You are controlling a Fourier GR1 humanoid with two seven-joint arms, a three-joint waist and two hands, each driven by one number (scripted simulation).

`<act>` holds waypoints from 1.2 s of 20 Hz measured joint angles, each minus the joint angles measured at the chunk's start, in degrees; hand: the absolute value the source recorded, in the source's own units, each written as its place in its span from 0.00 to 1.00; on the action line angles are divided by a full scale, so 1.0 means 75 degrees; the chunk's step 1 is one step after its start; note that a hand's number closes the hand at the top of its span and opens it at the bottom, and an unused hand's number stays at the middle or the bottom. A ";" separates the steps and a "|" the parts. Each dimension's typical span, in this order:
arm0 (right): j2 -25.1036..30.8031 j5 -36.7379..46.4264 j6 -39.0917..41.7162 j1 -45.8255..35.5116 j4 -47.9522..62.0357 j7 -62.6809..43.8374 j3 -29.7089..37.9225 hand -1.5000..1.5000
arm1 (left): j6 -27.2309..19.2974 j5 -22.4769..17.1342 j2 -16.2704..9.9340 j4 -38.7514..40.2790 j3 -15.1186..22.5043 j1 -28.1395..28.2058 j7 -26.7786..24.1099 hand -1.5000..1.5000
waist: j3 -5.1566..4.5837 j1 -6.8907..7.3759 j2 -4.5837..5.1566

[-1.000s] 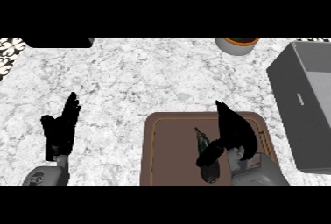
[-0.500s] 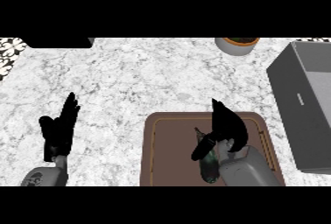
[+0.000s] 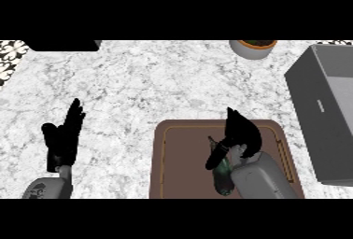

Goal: Pick the eggplant from the tray and place it in the cardboard box

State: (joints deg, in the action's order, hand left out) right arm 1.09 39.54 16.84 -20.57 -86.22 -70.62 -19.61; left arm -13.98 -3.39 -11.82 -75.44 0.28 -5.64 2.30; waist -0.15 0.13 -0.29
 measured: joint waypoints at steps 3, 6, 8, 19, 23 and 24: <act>-0.0003 0.0003 0.0023 0.0002 0.0192 -0.0001 -0.0022 0.00 | -0.0010 0.0022 0.0032 -0.0005 0.0000 0.0068 -0.0086 0.50 | 0.0002 0.0012 0.0008; -0.0004 0.0047 0.0040 0.0088 0.0330 0.0010 -0.0047 0.00 | 0.0008 0.0029 0.0036 -0.0070 0.0007 0.0124 -0.0076 0.50 | 0.0007 0.0012 0.0013; -0.0003 0.0038 0.0049 0.0082 0.0397 0.0003 -0.0078 0.00 | -0.0019 0.0054 0.0098 -0.0014 0.0026 0.0102 -0.0100 0.50 | 0.0006 0.0004 0.0016; -0.0002 -0.0095 0.0007 0.0156 0.0643 0.0011 -0.0163 0.00 | -0.0007 0.0120 0.0125 -0.0160 0.0033 0.0120 0.0006 0.50 | 0.0012 0.0002 0.0023; -0.0014 -0.0078 -0.0116 0.0227 0.0833 0.0060 -0.0207 0.00 | 0.0059 0.0098 0.0070 -0.0068 -0.0060 0.0046 -0.0025 0.50 | 0.0013 0.0009 0.0027; -0.0021 -0.0044 -0.0168 0.0272 0.0894 0.0096 -0.0242 0.00 | 0.0074 0.0093 0.0083 -0.0043 -0.0071 0.0095 -0.0077 0.50 | 0.0012 0.0013 0.0026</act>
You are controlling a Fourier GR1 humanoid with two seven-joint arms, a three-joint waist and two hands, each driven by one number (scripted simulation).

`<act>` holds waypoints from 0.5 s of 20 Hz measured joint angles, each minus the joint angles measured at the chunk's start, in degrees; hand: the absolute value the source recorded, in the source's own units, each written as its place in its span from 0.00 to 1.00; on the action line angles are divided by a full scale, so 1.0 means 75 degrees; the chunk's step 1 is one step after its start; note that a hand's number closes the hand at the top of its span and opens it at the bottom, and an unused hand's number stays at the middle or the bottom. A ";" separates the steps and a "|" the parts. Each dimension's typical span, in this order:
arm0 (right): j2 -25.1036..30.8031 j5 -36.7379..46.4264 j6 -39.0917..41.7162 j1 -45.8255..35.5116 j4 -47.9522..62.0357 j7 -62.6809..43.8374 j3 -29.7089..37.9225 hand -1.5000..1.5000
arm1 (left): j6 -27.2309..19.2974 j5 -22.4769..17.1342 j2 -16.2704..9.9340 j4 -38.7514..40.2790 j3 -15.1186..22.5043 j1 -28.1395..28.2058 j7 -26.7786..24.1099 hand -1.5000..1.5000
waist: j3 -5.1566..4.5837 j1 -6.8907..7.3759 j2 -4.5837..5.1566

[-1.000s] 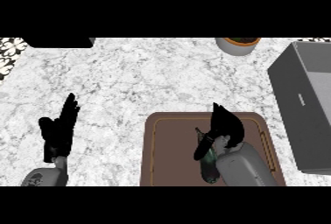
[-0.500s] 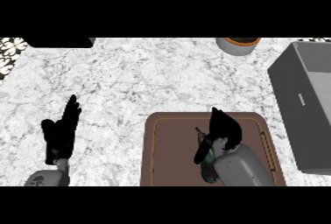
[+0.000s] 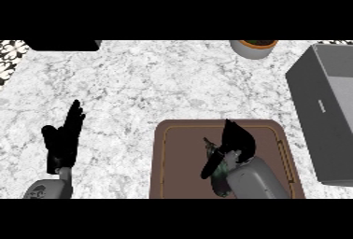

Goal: Pick the eggplant from the tray and place it in the cardboard box

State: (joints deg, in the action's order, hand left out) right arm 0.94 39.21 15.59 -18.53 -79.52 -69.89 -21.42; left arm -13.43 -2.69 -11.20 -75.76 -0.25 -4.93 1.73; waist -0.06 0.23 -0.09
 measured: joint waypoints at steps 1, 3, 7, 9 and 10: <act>-0.0001 0.0004 -0.0024 0.0046 -0.0042 0.0004 -0.0044 0.00 | 0.0014 -0.0005 -0.0002 0.0068 -0.0030 0.0003 -0.0037 0.50 | 0.0000 -0.0007 0.0000; -0.0004 0.0029 -0.0057 0.0074 -0.0027 0.0031 -0.0034 0.00 | -0.0004 0.0002 0.0019 -0.0030 -0.0013 -0.0036 0.0093 0.50 | -0.0003 -0.0006 -0.0008; 0.0008 0.0106 -0.0242 0.0049 0.0155 0.0114 -0.0151 1.00 | 0.0049 0.0006 -0.0005 0.0048 -0.0080 -0.0095 0.0023 0.50 | -0.0030 0.0002 -0.0039; 0.0088 0.0075 -0.0329 -0.0082 0.0219 0.0173 -0.0260 1.00 | 0.0059 0.0025 0.0067 0.0215 -0.0100 -0.0121 -0.0116 0.50 | -0.0057 -0.0016 -0.0056; 0.0101 0.0165 -0.0359 -0.0113 0.0220 0.0243 -0.0261 1.00 | 0.0059 0.0035 0.0060 0.0173 -0.0120 -0.0103 -0.0086 0.50 | -0.0060 -0.0021 -0.0058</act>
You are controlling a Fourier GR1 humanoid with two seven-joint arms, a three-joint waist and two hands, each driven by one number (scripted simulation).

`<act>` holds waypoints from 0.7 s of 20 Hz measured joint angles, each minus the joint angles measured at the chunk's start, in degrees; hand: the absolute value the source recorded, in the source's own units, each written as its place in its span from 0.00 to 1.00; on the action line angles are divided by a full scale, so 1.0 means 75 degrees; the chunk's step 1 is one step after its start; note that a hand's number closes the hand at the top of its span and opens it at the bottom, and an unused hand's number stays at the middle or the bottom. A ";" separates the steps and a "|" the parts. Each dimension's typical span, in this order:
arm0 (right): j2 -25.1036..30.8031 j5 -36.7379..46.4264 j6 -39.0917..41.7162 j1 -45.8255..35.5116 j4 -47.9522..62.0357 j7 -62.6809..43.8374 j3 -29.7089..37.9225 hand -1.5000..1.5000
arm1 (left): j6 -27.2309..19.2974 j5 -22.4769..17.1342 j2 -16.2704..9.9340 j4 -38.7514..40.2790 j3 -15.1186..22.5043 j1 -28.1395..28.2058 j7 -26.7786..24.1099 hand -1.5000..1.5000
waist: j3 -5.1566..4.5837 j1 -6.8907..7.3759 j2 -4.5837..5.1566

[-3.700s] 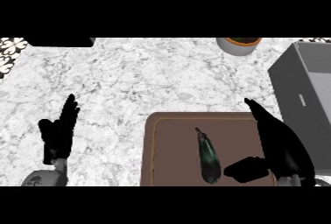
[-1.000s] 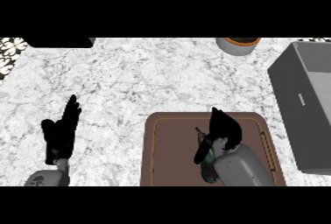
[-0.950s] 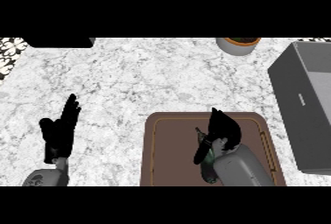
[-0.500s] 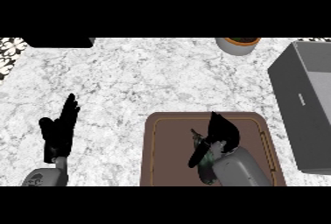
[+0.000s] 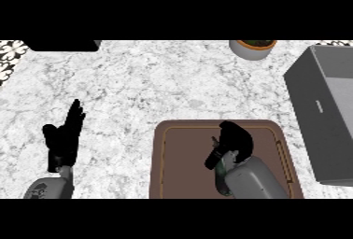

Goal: Pick the eggplant from the tray and place it in the cardboard box

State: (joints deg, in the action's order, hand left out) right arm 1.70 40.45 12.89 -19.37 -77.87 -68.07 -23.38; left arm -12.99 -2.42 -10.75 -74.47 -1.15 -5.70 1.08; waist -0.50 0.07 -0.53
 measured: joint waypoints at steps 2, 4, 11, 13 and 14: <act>0.0027 0.0254 -0.0058 -0.0022 0.0015 0.0157 -0.0050 1.00 | 0.0052 -0.0013 0.0011 0.0114 -0.0055 -0.0029 -0.0063 0.50 | 0.0001 -0.0009 -0.0002; 0.0017 0.0439 -0.0152 -0.0133 0.0155 0.0210 -0.0144 1.00 | 0.0044 0.0011 0.0008 0.0123 -0.0073 -0.0153 0.0037 0.50 | -0.0002 -0.0007 -0.0004; 0.1015 0.0608 0.0232 0.0803 -0.1070 0.2017 -0.0834 1.00 | 0.0074 0.0008 0.0000 -0.0114 -0.0138 0.0196 0.0014 0.50 | 0.0043 -0.0147 -0.0046; 0.1537 0.0627 0.0411 0.1148 -0.1588 0.2923 -0.1403 1.00 | 0.0049 -0.0005 0.0018 -0.0118 -0.0152 0.0234 0.0055 0.50 | 0.0059 -0.0260 -0.0110; 0.1824 0.0630 0.0467 0.1310 -0.1864 0.3364 -0.1642 1.00 | 0.0030 -0.0005 0.0021 -0.0103 -0.0168 0.0263 0.0048 0.50 | 0.0066 -0.0324 -0.0135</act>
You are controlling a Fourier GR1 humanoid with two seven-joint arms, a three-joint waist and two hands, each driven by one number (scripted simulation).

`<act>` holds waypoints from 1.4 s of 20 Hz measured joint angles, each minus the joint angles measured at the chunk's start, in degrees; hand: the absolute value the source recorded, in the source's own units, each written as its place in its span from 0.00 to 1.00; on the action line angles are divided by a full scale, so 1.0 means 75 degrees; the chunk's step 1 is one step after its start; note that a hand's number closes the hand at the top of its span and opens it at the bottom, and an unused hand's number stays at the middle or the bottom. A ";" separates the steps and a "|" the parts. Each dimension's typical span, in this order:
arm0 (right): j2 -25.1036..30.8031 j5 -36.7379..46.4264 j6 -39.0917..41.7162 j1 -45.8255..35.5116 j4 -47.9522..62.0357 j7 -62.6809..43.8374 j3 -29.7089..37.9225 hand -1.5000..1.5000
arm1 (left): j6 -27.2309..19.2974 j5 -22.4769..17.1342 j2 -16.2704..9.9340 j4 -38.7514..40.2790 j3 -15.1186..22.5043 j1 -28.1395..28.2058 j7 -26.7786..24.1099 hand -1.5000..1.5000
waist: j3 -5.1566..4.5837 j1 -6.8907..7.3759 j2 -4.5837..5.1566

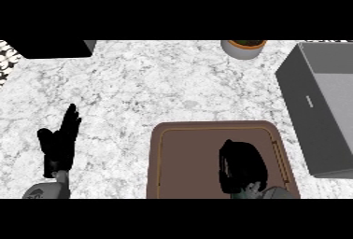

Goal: Pick the eggplant from the tray and place it in the cardboard box

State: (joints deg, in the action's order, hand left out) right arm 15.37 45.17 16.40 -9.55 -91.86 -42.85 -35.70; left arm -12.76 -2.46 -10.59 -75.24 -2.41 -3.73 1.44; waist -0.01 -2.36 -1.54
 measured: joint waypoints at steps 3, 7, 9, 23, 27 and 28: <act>0.1063 0.0073 -0.0060 0.0531 -0.0880 0.1319 -0.0500 1.00 | -0.0076 0.0007 -0.0005 0.0034 -0.0067 0.0077 -0.0014 0.50 | 0.0015 -0.0177 -0.0025; 0.2666 0.0107 -0.0581 0.1280 -0.2072 0.2953 -0.0517 1.00 | -0.0108 -0.0053 -0.0089 0.0018 -0.0214 0.0121 0.0033 0.50 | 0.0028 -0.0367 -0.0024; 0.3439 0.0055 -0.1000 0.1699 -0.2626 0.3706 -0.0270 1.00 | -0.0104 -0.0081 -0.0112 -0.0015 -0.0263 0.0176 -0.0008 0.50 | 0.0028 -0.0411 -0.0013; 0.5957 -0.2843 -0.3015 0.4492 -0.5123 0.6581 0.3801 1.00 | -0.0200 -0.0114 -0.0059 -0.0314 -0.0348 0.0611 -0.0108 0.50 | 0.0021 -0.0685 0.0000; 0.6131 -0.3868 -0.2968 0.4984 -0.4766 0.7289 0.5470 1.00 | -0.0170 -0.0080 -0.0064 -0.0340 -0.0294 0.0535 -0.0074 0.50 | 0.0014 -0.0592 0.0033; 0.6170 -0.4173 -0.2887 0.5023 -0.4584 0.7482 0.5910 1.00 | -0.0146 -0.0088 -0.0093 -0.0317 -0.0317 0.0515 -0.0087 0.50 | 0.0013 -0.0543 0.0045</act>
State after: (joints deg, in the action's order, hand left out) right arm 61.65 13.87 -5.26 28.12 -126.23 13.27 8.63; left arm -13.86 -3.12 -11.28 -77.62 -4.78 0.14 0.79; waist 0.09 -6.43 -1.20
